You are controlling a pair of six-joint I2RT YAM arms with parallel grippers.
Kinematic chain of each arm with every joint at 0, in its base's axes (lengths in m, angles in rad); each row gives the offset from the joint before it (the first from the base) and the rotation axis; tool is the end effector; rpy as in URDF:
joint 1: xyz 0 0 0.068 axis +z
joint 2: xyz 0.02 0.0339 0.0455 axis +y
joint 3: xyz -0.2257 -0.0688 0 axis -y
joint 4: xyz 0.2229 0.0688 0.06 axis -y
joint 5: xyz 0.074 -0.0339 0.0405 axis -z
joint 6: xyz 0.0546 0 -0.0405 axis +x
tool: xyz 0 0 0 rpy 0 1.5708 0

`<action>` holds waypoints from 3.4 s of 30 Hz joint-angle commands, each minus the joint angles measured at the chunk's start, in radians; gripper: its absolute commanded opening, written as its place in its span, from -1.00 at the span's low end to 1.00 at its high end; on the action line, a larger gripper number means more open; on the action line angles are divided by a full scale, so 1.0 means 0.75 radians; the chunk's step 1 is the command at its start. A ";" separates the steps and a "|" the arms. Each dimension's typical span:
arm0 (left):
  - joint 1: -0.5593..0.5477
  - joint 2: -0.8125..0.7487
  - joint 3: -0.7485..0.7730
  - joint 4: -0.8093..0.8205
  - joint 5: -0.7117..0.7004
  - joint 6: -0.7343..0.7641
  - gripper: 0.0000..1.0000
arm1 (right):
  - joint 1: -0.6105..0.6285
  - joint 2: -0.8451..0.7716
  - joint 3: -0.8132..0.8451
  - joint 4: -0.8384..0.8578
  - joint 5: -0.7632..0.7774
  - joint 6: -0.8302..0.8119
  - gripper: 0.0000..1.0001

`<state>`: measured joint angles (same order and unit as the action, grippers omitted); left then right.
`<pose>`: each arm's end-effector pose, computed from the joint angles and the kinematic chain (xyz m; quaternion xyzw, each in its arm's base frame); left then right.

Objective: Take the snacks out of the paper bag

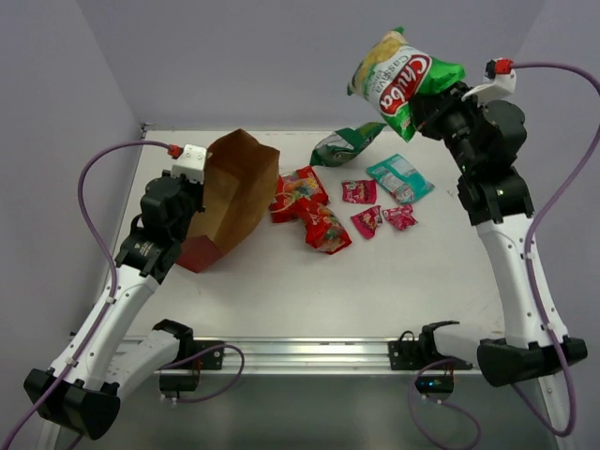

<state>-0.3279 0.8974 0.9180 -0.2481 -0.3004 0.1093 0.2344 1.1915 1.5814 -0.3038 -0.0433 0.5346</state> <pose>0.2170 -0.0568 0.3261 0.0769 0.7758 0.0493 0.6244 0.2405 0.0599 0.4744 0.0853 0.6706 0.2899 0.6774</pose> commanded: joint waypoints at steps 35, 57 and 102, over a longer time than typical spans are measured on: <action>0.071 0.200 0.306 0.063 -0.019 -0.295 -1.00 | -0.619 0.644 -0.273 0.131 0.090 0.447 0.98; 0.562 0.726 0.596 0.079 0.499 -0.545 -1.00 | -0.345 -0.494 -0.975 -0.014 -0.278 0.216 0.98; 0.231 -0.366 0.868 -0.598 0.087 -0.285 1.00 | -0.086 -1.091 -0.131 -0.458 0.168 -0.463 0.98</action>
<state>-0.1429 0.6323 1.5475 -0.6651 -0.2325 -0.1337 0.1501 0.4263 1.5089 -0.7120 0.0296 0.2714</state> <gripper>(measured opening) 0.997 0.990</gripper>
